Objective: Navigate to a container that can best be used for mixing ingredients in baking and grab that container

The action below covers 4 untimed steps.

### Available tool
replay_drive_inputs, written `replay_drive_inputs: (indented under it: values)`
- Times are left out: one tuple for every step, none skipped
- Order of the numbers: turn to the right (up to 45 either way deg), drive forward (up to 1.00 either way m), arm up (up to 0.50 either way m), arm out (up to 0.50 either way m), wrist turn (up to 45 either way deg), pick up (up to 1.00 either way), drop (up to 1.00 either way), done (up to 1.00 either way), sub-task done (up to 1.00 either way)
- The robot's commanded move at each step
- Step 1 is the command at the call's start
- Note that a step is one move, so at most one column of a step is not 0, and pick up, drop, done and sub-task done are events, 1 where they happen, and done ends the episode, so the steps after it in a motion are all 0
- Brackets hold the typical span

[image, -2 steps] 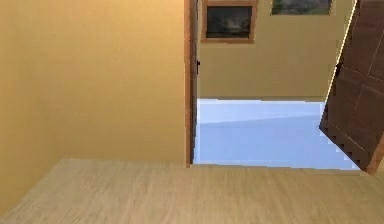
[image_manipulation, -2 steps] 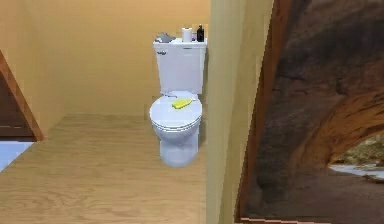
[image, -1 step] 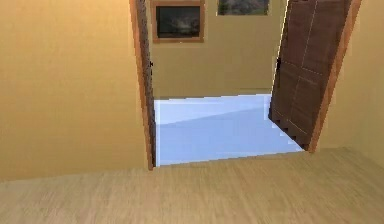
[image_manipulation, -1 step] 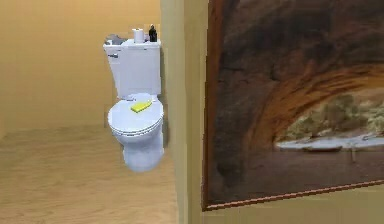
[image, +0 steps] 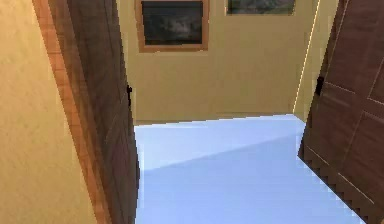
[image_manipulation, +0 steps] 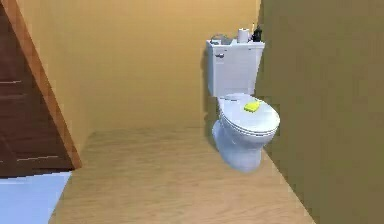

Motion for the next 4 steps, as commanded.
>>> replay_drive_inputs:
  values:
    - [0.0, 0.70, 0.00, 0.00, 0.0, 0.00, 0.00, 0.00, 0.00]
    - [0.0, 1.00, 0.00, 0.00, 0.0, 0.00, 0.00, 0.00, 0.00]
    - [-6.0, 0.00, 0.00, 0.00, 0.0, 0.00, 0.00, 0.00, 0.00]
    - [0.0, 0.20, 0.00, 0.00, 0.0, 0.00, 0.00, 0.00, 0.00]
